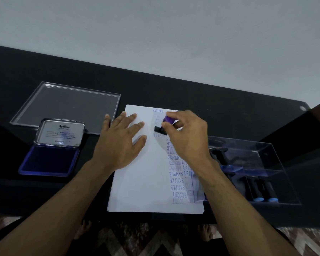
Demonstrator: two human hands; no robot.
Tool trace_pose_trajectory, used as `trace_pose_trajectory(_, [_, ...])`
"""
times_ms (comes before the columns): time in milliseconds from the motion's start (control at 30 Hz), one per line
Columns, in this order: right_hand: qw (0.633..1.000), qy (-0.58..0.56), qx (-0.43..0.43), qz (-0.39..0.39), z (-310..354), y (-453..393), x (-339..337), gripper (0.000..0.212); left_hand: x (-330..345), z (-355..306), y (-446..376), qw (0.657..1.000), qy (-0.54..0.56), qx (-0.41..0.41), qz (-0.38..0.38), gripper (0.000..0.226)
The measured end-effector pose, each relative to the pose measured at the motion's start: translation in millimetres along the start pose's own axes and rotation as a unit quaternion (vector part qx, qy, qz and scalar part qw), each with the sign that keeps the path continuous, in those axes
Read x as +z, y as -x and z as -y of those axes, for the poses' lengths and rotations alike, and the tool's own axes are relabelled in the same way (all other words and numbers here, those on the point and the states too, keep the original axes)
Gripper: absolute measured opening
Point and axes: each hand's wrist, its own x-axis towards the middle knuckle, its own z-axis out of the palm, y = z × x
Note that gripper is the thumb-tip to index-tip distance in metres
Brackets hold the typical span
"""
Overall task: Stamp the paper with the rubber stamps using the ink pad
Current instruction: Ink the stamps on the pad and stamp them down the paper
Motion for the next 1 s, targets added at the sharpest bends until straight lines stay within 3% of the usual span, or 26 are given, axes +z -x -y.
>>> trace_pose_trajectory(100, [0.991,-0.084,0.059,-0.081,-4,-1,-6,0.021,0,0,1,1.000,0.002,0.002,-0.004,0.061])
trace_pose_trajectory(300, [0.941,-0.242,0.197,-0.129,-10,-2,-14,0.014,0,0,1,1.000,0.002,0.000,-0.005,0.062])
trace_pose_trajectory(1000, [0.941,-0.251,0.196,-0.112,-14,-3,-13,0.018,-1,-1,1,1.000,0.002,-0.001,-0.001,0.062])
